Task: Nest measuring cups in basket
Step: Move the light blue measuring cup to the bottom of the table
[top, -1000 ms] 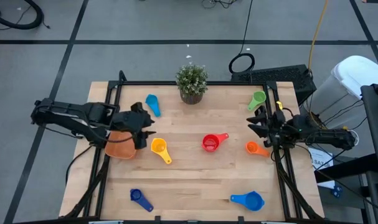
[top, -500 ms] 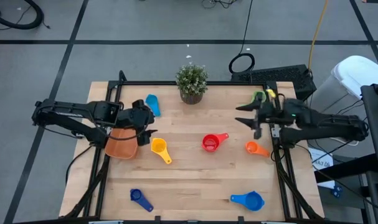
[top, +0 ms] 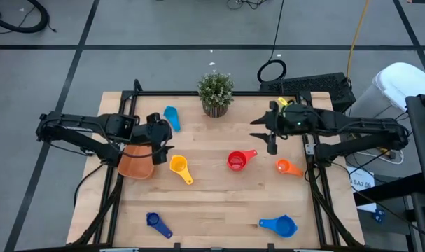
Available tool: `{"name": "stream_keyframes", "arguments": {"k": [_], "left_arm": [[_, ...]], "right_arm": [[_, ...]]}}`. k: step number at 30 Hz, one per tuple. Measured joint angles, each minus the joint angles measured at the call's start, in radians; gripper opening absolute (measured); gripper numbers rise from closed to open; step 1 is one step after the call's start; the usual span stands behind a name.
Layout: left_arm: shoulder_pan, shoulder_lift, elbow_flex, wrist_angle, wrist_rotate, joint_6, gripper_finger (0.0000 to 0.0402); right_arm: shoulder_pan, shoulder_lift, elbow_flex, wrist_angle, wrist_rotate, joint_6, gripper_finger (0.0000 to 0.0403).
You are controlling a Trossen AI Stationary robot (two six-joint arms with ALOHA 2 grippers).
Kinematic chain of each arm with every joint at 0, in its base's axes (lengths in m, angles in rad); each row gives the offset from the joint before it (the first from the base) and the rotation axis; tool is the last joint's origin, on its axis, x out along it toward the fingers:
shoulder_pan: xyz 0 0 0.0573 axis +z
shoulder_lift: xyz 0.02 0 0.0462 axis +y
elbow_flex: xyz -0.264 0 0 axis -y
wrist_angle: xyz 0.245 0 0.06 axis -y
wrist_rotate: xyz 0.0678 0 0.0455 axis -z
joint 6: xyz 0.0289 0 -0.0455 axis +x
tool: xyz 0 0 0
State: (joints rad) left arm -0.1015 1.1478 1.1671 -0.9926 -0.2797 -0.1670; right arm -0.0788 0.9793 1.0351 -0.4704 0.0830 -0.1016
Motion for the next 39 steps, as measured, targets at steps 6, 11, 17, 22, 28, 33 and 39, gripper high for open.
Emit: {"name": "stream_keyframes", "arguments": {"k": [6,11,17,22,28,33,39], "left_arm": [[-0.015,0.064,0.032,-0.05,0.013,-0.019,0.0277],[-0.054,0.135,0.064,-0.11,0.018,-0.025,0.0282],[-0.089,0.195,0.091,-0.004,-0.002,0.026,0.0283],[-0.105,0.24,0.137,0.034,-0.014,0.088,0.0283],[-0.102,0.292,0.177,0.136,-0.035,0.173,0.0283],[-0.093,0.342,0.211,0.138,-0.05,0.241,0.0282],[-0.076,0.371,0.214,0.125,-0.064,0.265,0.0282]], "right_arm": [[0.0,0.072,0.002,-0.089,0.0,-0.012,0.0183],[0.0,0.102,0.001,-0.127,-0.001,-0.014,0.0183],[0.001,0.081,0.001,-0.21,-0.006,0.002,0.0183],[0.029,0.038,0.002,-0.339,-0.013,0.074,0.0183],[0.106,0.028,0.001,-0.401,-0.063,0.195,0.0183],[0.174,0.034,0.001,-0.432,-0.058,0.251,0.0183],[0.194,0.028,0.001,-0.45,-0.057,0.32,0.0183]]}}
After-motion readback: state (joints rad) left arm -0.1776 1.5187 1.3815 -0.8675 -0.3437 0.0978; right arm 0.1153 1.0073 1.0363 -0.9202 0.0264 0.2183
